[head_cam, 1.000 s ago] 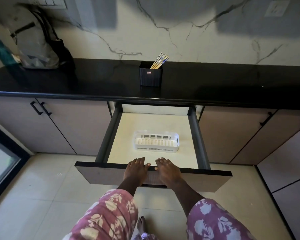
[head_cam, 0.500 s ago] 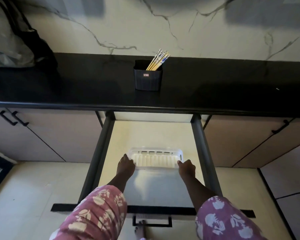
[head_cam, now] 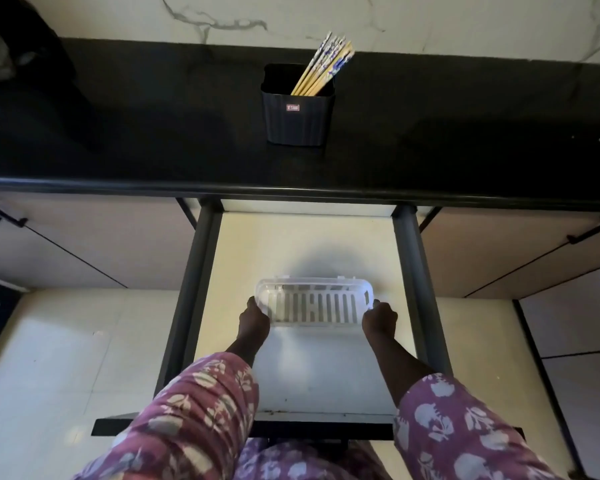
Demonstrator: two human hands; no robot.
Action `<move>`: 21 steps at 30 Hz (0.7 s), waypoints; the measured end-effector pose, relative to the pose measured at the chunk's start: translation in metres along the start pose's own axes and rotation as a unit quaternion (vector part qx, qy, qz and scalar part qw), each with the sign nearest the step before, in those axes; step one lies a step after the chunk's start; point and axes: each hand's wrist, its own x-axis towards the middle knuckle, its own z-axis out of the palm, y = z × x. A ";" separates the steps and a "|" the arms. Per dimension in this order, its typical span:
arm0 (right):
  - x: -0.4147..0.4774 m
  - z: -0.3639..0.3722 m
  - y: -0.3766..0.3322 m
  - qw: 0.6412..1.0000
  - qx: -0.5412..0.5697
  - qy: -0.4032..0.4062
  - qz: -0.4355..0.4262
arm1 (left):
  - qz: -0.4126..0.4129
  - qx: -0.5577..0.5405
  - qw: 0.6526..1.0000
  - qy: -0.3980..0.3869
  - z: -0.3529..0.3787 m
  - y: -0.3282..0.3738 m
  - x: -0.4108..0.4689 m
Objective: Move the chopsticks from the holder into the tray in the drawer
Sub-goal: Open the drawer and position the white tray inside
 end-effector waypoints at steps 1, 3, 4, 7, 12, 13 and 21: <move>0.001 -0.001 0.000 1.000 0.005 0.000 0.003 | -0.002 -0.007 1.000 0.002 0.000 0.000 -0.001; 0.002 -0.005 -0.007 1.000 0.020 0.011 0.011 | -0.004 -0.029 0.999 0.027 -0.005 0.006 -0.005; 0.003 -0.010 -0.014 0.999 0.029 0.031 0.009 | 0.003 -0.041 0.998 0.055 -0.009 0.012 -0.004; 0.011 -0.033 -0.051 0.986 0.070 0.123 -0.085 | 0.076 -0.075 0.981 0.159 -0.035 0.051 0.007; 0.034 -0.095 -0.152 0.943 0.150 0.175 -0.242 | 0.237 -0.097 0.939 0.231 -0.100 0.166 0.037; 0.041 -0.108 -0.176 0.948 0.159 0.150 -0.232 | 0.255 -0.099 0.933 0.233 -0.112 0.191 0.044; 0.098 -0.155 -0.300 0.948 0.255 0.027 -0.186 | 0.199 -0.217 0.944 0.148 -0.153 0.319 0.093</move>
